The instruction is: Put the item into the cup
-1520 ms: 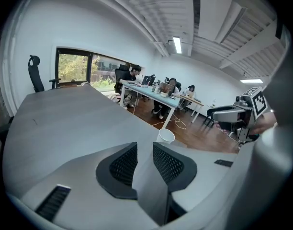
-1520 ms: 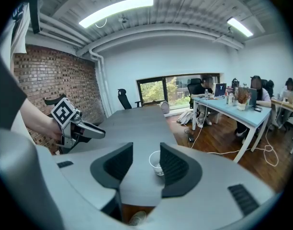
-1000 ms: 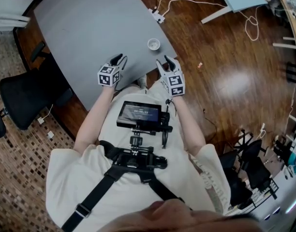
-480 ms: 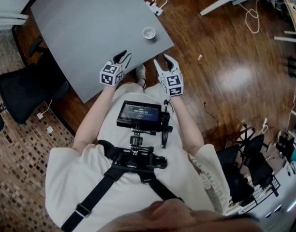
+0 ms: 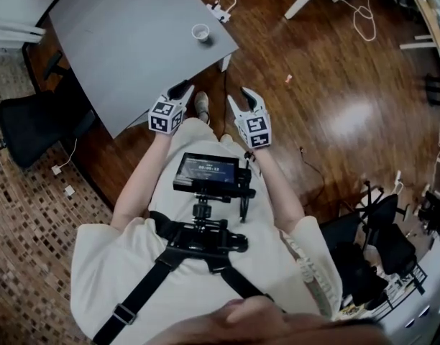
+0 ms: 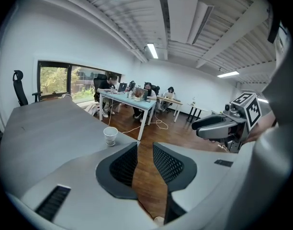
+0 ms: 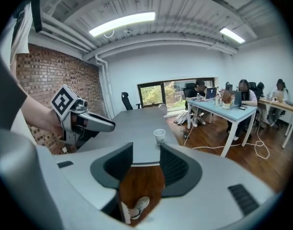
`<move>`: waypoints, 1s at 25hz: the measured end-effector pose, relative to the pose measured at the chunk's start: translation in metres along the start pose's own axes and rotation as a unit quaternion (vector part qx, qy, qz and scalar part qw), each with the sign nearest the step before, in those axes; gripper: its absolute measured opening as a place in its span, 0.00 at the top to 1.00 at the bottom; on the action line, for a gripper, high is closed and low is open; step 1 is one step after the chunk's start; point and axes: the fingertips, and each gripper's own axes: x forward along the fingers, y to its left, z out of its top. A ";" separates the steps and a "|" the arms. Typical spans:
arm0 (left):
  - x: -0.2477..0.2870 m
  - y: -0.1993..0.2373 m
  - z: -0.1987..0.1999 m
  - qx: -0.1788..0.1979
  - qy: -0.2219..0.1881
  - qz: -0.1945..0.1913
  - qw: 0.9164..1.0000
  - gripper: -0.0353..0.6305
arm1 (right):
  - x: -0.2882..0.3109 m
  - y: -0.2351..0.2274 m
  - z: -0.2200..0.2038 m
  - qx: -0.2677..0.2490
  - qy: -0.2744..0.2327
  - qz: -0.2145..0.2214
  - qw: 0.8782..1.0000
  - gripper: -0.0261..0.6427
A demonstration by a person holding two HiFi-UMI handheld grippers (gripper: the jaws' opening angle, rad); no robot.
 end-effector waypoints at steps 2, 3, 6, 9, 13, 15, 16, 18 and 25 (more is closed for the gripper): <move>-0.013 -0.024 -0.010 -0.001 -0.006 0.006 1.000 0.79 | -0.031 0.000 -0.014 -0.002 0.000 -0.004 1.000 0.68; -0.021 -0.036 -0.017 -0.004 -0.010 0.010 1.000 0.79 | -0.047 0.001 -0.022 -0.003 0.000 -0.005 1.000 0.68; -0.047 -0.065 -0.038 -0.013 -0.017 0.021 1.000 0.79 | -0.085 0.008 -0.049 -0.001 0.005 -0.001 1.000 0.68; -0.072 -0.085 -0.058 -0.019 -0.017 0.034 0.999 0.79 | -0.114 0.019 -0.069 0.015 0.003 0.005 1.000 0.68; -0.103 -0.102 -0.080 -0.027 -0.017 0.051 0.998 0.79 | -0.146 0.040 -0.081 0.027 -0.009 0.012 1.000 0.68; -0.115 -0.105 -0.086 -0.030 -0.016 0.059 0.998 0.79 | -0.157 0.048 -0.084 0.031 -0.014 0.014 0.999 0.68; -0.120 -0.107 -0.089 -0.031 -0.016 0.062 0.997 0.79 | -0.161 0.051 -0.084 0.032 -0.016 0.016 0.999 0.68; -0.129 -0.110 -0.095 -0.035 -0.016 0.067 0.997 0.79 | -0.169 0.058 -0.084 0.032 -0.020 0.018 0.999 0.68; -0.150 -0.115 -0.111 -0.050 -0.020 0.071 0.996 0.79 | -0.183 0.073 -0.092 0.024 -0.014 0.021 0.999 0.68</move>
